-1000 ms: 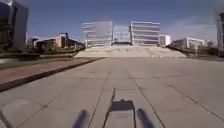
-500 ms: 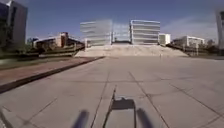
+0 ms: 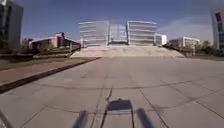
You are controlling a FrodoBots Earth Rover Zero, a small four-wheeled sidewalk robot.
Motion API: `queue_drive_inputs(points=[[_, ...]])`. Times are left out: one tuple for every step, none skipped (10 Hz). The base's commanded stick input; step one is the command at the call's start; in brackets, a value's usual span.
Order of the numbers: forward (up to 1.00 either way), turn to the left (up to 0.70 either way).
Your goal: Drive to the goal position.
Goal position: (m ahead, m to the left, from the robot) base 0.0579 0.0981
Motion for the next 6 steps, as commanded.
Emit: queue_drive_inputs(points=[[0.70,0.00],[0.70,0.00],[0.70,0.00],[0.70,0.00],[0.70,0.00],[0.70,-0.10]])
